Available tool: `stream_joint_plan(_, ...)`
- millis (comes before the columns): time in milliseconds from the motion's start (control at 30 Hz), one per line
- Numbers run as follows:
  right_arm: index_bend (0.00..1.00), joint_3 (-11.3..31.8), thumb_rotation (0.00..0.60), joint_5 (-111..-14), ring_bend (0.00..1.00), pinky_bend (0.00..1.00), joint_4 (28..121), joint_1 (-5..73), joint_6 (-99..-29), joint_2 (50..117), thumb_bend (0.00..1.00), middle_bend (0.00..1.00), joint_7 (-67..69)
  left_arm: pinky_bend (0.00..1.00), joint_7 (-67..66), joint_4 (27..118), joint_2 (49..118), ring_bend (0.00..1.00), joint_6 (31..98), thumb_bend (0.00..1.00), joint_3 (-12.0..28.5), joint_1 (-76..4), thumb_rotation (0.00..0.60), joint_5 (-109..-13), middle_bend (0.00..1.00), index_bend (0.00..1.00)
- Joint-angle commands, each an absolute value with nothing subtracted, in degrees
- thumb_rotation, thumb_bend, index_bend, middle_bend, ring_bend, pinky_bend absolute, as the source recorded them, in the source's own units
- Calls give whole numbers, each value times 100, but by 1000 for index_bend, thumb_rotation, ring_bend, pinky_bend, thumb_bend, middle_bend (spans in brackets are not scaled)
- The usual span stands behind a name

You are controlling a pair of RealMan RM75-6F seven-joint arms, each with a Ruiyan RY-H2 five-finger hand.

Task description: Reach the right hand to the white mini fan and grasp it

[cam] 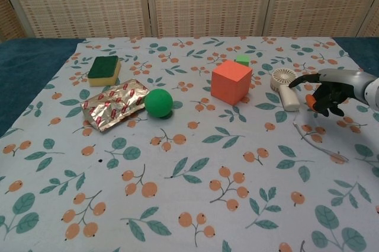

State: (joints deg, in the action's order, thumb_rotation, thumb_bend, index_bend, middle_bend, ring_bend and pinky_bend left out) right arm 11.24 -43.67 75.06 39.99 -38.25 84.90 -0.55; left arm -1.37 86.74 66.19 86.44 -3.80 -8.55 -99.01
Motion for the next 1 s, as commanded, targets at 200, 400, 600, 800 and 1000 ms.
stream_joint_plan(200, 125, 1133, 600, -4380, 680, 788, 7576, 4011, -3854, 8472, 689, 794, -62, 564, -129, 8675, 6617, 346, 8636, 362, -374, -856, 600, -9889, 272, 332)
stream_joint_plan(400, 125, 1142, 600, -4362, 680, 788, 7565, 4027, -3883, 8486, 689, 794, -74, 565, -129, 8671, 6618, 346, 8636, 363, -373, -856, 600, -9889, 273, 331)
stream_joint_plan(600, 125, 1145, 600, -4334, 680, 788, 7474, 4045, -3859, 8533, 688, 794, -67, 565, -122, 8669, 6618, 346, 8644, 361, -367, -854, 600, -9887, 273, 332)
stream_joint_plan(800, 125, 1133, 600, -4315, 680, 789, 7376, 4045, -3802, 8581, 688, 794, -34, 565, -122, 8668, 6618, 346, 8647, 362, -365, -851, 600, -9882, 273, 331)
stream_joint_plan(1000, 125, 1118, 600, -4320, 680, 788, 7315, 4038, -3769, 8612, 689, 794, -14, 565, -109, 8678, 6603, 346, 8669, 362, -365, -843, 600, -9891, 273, 332)
